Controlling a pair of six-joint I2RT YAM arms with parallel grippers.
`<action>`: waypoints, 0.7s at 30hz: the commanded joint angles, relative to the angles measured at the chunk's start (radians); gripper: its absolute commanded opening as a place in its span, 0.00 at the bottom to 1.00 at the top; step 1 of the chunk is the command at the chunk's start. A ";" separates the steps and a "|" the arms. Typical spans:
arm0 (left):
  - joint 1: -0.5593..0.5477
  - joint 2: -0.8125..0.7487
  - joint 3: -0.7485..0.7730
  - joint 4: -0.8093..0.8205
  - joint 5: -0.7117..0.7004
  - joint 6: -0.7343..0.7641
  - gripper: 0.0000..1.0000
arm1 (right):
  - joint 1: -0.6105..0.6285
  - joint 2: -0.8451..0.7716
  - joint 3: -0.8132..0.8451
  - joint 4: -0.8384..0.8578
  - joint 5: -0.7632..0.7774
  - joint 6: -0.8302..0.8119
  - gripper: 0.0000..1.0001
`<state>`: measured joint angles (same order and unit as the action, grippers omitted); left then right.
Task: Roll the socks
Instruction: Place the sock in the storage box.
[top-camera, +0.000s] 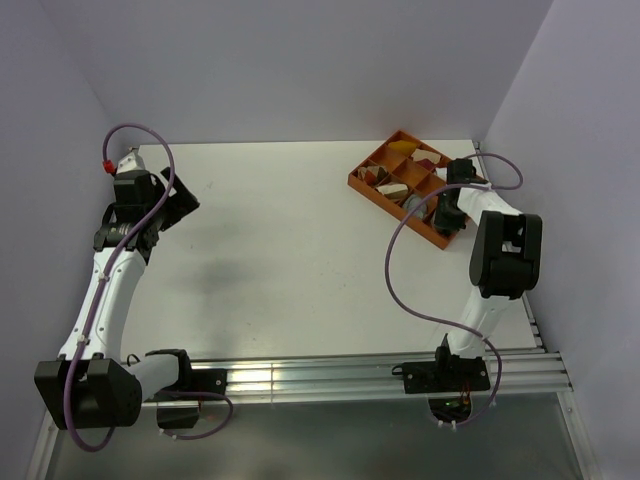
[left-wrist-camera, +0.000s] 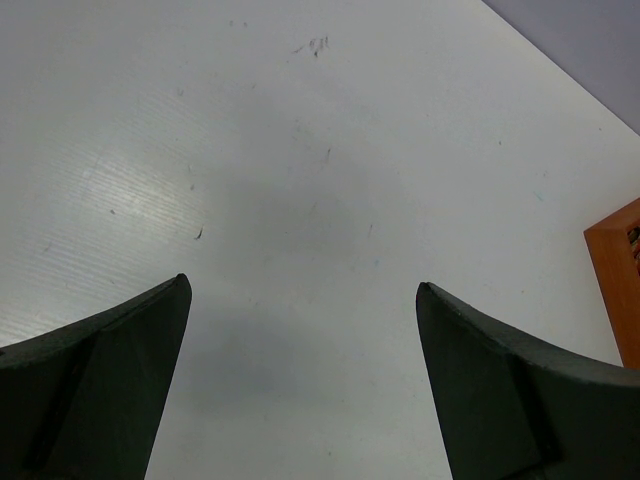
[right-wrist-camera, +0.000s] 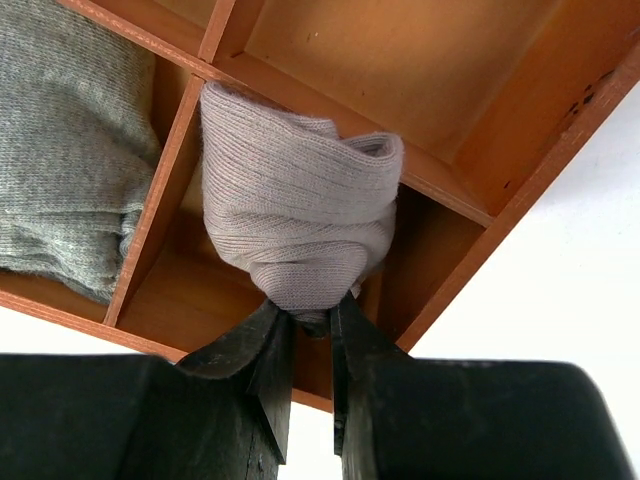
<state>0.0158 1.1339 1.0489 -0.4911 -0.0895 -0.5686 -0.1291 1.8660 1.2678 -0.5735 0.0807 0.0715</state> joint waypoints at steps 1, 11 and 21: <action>-0.004 -0.020 -0.010 0.025 0.020 0.013 0.99 | -0.024 0.006 -0.042 -0.080 0.022 0.027 0.14; 0.006 -0.026 -0.016 0.031 0.034 0.012 0.99 | -0.023 -0.113 -0.033 -0.071 -0.002 0.050 0.43; 0.012 -0.029 -0.020 0.036 0.045 0.009 0.99 | -0.024 -0.202 -0.048 -0.055 0.004 0.085 0.52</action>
<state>0.0204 1.1339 1.0336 -0.4831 -0.0643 -0.5686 -0.1383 1.7332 1.2304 -0.6144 0.0635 0.1333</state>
